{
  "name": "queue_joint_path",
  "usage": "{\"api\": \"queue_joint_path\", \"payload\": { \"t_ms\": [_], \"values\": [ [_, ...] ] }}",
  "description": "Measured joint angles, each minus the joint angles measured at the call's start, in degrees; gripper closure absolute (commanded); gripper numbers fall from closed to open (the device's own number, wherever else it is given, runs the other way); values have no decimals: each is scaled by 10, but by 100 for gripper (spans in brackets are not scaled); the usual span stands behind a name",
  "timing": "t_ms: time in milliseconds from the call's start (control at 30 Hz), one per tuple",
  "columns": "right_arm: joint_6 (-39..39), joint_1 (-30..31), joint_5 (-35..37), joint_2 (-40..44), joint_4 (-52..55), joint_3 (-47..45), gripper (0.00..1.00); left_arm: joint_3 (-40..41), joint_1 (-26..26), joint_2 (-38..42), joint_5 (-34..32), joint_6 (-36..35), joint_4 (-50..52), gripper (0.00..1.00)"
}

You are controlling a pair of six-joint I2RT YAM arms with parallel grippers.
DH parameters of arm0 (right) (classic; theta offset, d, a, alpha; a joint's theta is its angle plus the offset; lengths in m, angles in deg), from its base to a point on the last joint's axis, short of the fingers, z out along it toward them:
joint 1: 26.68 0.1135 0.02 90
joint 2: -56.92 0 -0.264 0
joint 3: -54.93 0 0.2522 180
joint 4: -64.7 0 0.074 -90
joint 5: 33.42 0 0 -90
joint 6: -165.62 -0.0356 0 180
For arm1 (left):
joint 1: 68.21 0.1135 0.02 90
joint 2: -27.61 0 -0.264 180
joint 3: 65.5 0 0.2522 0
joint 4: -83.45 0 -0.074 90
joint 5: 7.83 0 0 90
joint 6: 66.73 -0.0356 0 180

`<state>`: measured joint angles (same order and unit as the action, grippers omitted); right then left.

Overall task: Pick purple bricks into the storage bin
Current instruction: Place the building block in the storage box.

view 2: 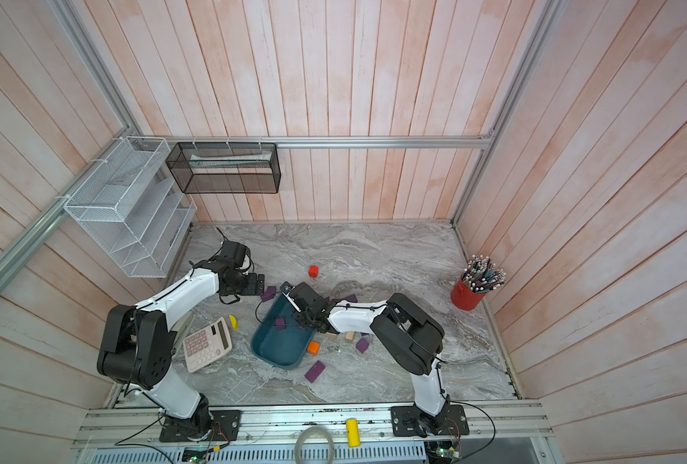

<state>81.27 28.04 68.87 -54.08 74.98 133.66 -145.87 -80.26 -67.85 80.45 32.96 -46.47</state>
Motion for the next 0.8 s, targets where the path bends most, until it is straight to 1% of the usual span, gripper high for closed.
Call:
{"api": "queue_joint_path", "payload": {
  "t_ms": [133,233,333,600,800],
  "values": [
    [0,0,-11,0,-2,0,48,0,0,0,0,0,0,4],
    [-2,0,-18,1,-7,-2,46,0,0,0,0,0,2,4],
    [-7,0,-24,19,-11,-14,42,0,0,0,2,0,2,4],
    [-31,0,-44,152,-40,-57,40,-3,0,0,6,10,5,4],
    [-52,0,-49,244,-61,-106,40,-29,-4,0,-5,33,23,4]
  ]
}}
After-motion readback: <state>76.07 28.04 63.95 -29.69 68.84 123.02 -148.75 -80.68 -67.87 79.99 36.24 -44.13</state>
